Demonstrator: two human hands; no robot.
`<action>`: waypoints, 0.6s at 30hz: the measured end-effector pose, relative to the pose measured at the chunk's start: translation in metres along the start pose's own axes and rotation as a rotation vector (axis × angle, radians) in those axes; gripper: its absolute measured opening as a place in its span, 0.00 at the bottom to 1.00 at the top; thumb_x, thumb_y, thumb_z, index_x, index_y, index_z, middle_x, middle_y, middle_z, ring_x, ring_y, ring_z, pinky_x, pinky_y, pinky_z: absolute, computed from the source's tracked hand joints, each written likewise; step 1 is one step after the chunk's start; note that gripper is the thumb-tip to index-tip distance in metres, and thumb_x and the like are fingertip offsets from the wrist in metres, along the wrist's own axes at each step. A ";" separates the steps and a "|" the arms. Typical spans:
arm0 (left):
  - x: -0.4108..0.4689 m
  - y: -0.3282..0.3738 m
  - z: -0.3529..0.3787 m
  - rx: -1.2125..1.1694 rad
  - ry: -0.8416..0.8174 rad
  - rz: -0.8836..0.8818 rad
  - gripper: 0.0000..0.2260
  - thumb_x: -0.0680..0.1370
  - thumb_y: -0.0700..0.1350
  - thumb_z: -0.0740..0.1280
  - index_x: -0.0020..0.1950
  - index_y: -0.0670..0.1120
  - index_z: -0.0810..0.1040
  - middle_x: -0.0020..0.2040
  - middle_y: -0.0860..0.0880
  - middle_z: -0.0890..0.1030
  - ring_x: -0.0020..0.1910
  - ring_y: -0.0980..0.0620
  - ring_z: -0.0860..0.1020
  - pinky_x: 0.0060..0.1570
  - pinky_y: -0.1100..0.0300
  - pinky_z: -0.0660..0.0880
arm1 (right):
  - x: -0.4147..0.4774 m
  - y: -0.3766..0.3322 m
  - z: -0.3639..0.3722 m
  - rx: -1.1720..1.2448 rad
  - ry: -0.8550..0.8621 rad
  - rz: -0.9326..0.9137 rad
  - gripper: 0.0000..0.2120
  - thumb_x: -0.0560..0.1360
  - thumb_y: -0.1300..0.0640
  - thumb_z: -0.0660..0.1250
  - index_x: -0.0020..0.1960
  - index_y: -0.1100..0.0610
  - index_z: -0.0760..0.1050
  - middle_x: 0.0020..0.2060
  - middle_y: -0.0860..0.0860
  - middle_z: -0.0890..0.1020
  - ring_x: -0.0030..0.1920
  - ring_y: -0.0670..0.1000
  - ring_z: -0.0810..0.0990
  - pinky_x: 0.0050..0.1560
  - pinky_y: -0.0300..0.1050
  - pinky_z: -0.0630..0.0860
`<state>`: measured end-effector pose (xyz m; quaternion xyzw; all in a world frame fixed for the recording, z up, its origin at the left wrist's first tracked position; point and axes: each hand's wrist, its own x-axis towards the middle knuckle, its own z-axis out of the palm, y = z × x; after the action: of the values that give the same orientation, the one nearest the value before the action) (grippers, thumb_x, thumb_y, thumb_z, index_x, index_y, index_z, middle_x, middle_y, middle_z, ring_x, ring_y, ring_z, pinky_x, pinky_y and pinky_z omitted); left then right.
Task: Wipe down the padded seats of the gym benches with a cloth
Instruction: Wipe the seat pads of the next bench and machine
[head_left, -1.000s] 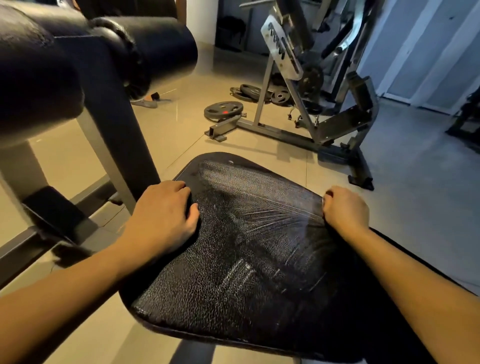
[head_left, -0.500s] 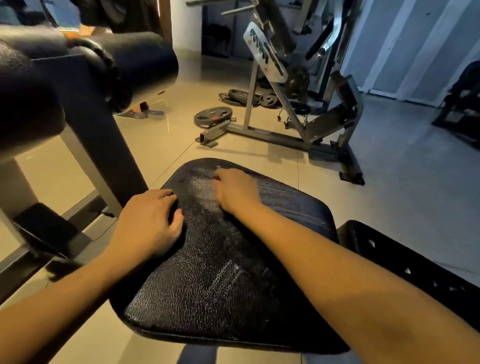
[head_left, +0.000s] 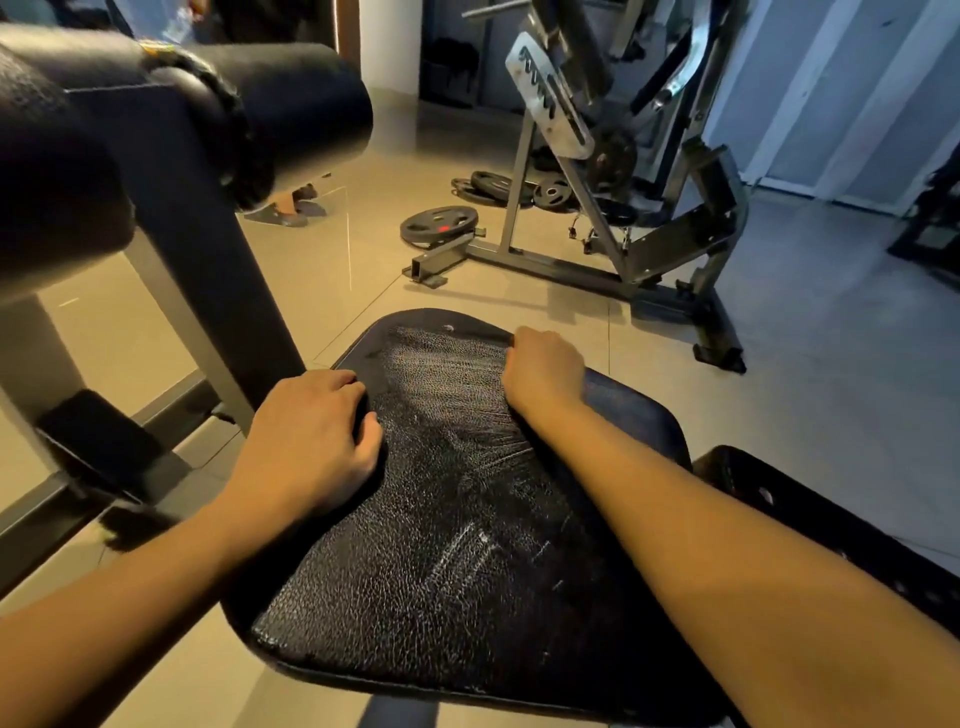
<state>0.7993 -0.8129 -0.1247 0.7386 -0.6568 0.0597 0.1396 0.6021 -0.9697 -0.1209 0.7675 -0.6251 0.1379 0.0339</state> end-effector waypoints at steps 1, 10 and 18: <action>0.001 -0.001 0.000 -0.001 0.002 0.002 0.22 0.76 0.55 0.56 0.49 0.42 0.83 0.50 0.45 0.83 0.50 0.44 0.80 0.52 0.47 0.77 | 0.004 -0.030 0.000 0.051 -0.014 -0.057 0.10 0.82 0.57 0.62 0.60 0.58 0.77 0.53 0.57 0.82 0.54 0.61 0.81 0.44 0.48 0.70; 0.001 -0.002 0.002 -0.056 0.034 0.006 0.20 0.78 0.57 0.54 0.49 0.46 0.81 0.48 0.49 0.80 0.49 0.47 0.77 0.50 0.49 0.75 | 0.012 0.007 0.003 0.150 -0.013 -0.073 0.12 0.82 0.53 0.59 0.59 0.57 0.77 0.53 0.58 0.83 0.52 0.62 0.80 0.45 0.51 0.73; 0.002 -0.004 0.008 -0.075 0.042 -0.002 0.21 0.77 0.57 0.55 0.52 0.45 0.82 0.51 0.48 0.81 0.51 0.47 0.77 0.52 0.48 0.76 | 0.057 -0.061 0.017 0.213 -0.010 -0.106 0.07 0.81 0.59 0.62 0.56 0.59 0.77 0.53 0.59 0.82 0.52 0.61 0.80 0.43 0.47 0.70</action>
<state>0.8033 -0.8168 -0.1323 0.7321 -0.6547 0.0503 0.1810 0.6740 -1.0142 -0.1158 0.7994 -0.5657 0.1977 -0.0440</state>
